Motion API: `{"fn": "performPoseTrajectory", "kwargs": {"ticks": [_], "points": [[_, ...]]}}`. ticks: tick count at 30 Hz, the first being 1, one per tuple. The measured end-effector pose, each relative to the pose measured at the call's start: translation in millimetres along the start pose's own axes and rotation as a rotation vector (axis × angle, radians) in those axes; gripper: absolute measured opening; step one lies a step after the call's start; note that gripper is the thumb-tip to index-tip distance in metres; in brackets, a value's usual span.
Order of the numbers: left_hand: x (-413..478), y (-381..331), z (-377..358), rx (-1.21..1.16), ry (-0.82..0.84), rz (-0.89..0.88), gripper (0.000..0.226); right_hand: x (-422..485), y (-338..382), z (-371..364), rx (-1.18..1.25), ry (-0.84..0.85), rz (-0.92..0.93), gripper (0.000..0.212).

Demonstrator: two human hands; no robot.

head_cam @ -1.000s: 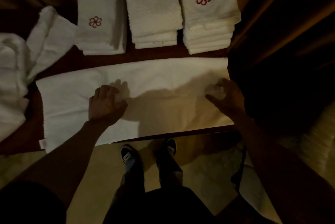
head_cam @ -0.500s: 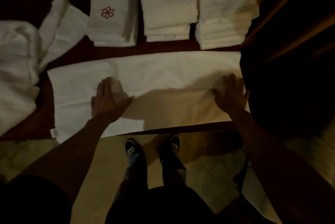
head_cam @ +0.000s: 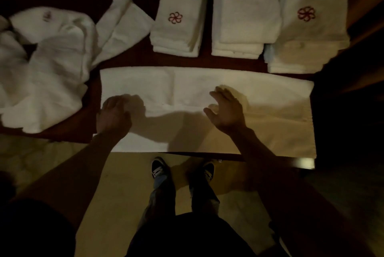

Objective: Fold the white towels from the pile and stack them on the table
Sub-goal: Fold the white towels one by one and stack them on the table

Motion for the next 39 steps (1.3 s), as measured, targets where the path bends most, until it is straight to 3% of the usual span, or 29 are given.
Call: {"fn": "performPoseTrajectory", "kwargs": {"ticks": [4, 11, 15, 20, 23, 27, 29, 34, 39], "points": [[3.8, 40.8, 10.3, 0.010, -0.001, -0.056, 0.044, 9.4, 50.1, -14.2, -0.003, -0.049, 0.101, 0.042], [13.9, 60.3, 15.1, 0.031, 0.020, -0.065, 0.040, 20.9, 88.0, -39.2, -0.046, -0.034, 0.116, 0.037], [23.7, 68.5, 13.8, 0.039, 0.036, -0.113, 0.031, 23.4, 80.6, -47.1, -0.076, -0.151, 0.088, 0.027], [32.6, 69.8, 21.3, 0.025, 0.004, -0.129, 0.023, 30.8, 85.5, -43.7, -0.102, -0.352, 0.186, 0.009], [37.4, 71.2, 27.4, -0.040, -0.021, -0.113, 0.013, 30.5, 86.2, -41.0, -0.138, -0.395, 0.255, 0.015], [34.2, 82.0, 27.0, -0.034, 0.067, -0.285, 0.023, 30.9, 81.6, -46.8, -0.208, -0.307, 0.264, 0.018], [30.5, 87.8, 24.4, 0.052, 0.104, -0.273, 0.027, 30.0, 79.2, -52.5, -0.250, -0.208, 0.243, 0.022], [26.7, 80.4, 22.4, 0.110, 0.073, -0.242, 0.049, 22.2, 87.9, -49.0, -0.244, -0.138, 0.098, 0.057], [26.5, 80.3, -6.4, 0.087, 0.313, -0.150, 0.082, 13.5, 97.8, -66.7, -0.223, 0.082, -0.009, 0.087]]}}
Point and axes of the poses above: each hand's wrist, its own x-axis towards the middle knuckle, its own z-axis out of the back of the hand, y = z × x, the point moved 4 cm from there along x, towards the middle knuckle, and after that the axes turned 9 degrees about -x, right-handed, at the moved point
